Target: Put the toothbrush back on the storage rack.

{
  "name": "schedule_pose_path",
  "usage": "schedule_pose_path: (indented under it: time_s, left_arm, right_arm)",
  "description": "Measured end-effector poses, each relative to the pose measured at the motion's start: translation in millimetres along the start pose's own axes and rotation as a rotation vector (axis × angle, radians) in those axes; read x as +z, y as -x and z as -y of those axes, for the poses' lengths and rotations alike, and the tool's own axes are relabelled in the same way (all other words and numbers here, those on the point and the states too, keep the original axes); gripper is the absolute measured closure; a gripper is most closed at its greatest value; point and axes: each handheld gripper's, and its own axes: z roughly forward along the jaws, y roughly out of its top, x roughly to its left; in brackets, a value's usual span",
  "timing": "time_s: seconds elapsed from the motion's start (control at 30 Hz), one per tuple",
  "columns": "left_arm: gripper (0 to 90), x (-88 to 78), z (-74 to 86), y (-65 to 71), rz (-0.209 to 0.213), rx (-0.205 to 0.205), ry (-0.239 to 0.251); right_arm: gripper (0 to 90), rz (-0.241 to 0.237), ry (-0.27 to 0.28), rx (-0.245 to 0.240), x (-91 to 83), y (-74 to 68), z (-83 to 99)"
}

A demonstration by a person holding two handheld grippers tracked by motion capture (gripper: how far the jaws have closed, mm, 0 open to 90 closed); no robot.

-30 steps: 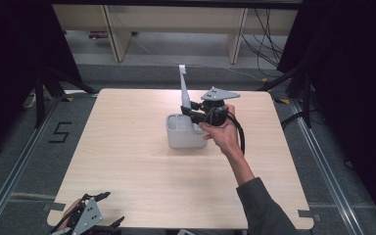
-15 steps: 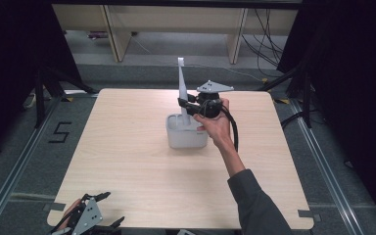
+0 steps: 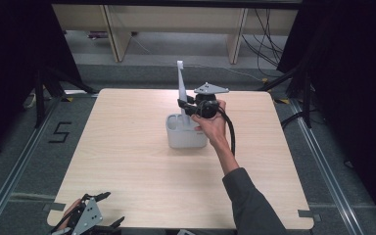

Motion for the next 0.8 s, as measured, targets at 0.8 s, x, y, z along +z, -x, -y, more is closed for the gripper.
schedule_pose_path:
  time_s: [0.8]
  left_arm:
    - [14.9,0.2,-0.2,0.8,0.006,-0.005,0.005]
  right_arm:
    - [66.5,0.025,-0.088,0.017,18.3,-3.9,31.2]
